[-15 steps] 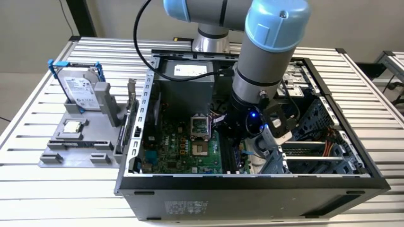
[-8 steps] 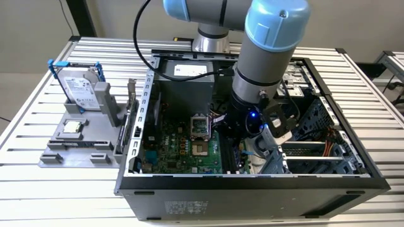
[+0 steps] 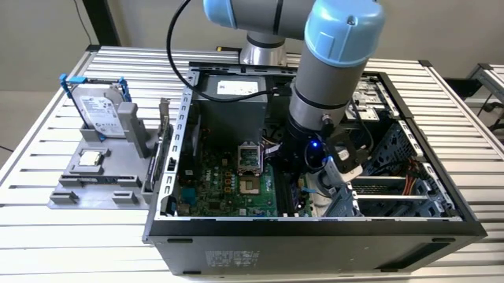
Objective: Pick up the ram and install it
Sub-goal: 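Insert the ram into the slot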
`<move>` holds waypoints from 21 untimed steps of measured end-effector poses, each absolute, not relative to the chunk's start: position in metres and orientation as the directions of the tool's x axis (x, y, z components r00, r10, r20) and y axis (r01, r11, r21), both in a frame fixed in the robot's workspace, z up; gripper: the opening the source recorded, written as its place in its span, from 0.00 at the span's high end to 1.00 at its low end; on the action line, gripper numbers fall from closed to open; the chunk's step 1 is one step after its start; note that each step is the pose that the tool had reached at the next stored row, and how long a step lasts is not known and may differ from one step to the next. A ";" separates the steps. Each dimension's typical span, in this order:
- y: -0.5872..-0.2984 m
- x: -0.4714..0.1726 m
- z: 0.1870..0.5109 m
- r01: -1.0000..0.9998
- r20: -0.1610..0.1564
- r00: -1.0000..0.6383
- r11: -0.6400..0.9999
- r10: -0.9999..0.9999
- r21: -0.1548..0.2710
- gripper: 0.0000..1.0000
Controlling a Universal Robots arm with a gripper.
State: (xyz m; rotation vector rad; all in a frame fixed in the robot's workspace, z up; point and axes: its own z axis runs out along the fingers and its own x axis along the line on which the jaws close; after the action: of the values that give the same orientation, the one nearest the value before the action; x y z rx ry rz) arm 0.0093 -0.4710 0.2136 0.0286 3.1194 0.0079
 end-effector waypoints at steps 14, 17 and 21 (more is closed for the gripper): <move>-0.471 0.009 0.210 0.018 -0.022 -1.000 1.000 0.019 0.005 0.00; -0.471 0.009 0.210 0.018 -0.022 -1.000 1.000 0.019 0.005 0.00; -0.471 0.009 0.211 0.018 -0.022 -1.000 1.000 0.019 0.005 0.00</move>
State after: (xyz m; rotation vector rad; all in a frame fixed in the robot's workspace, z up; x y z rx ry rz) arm 0.0093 -0.4710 0.2110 0.0289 3.1195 0.0081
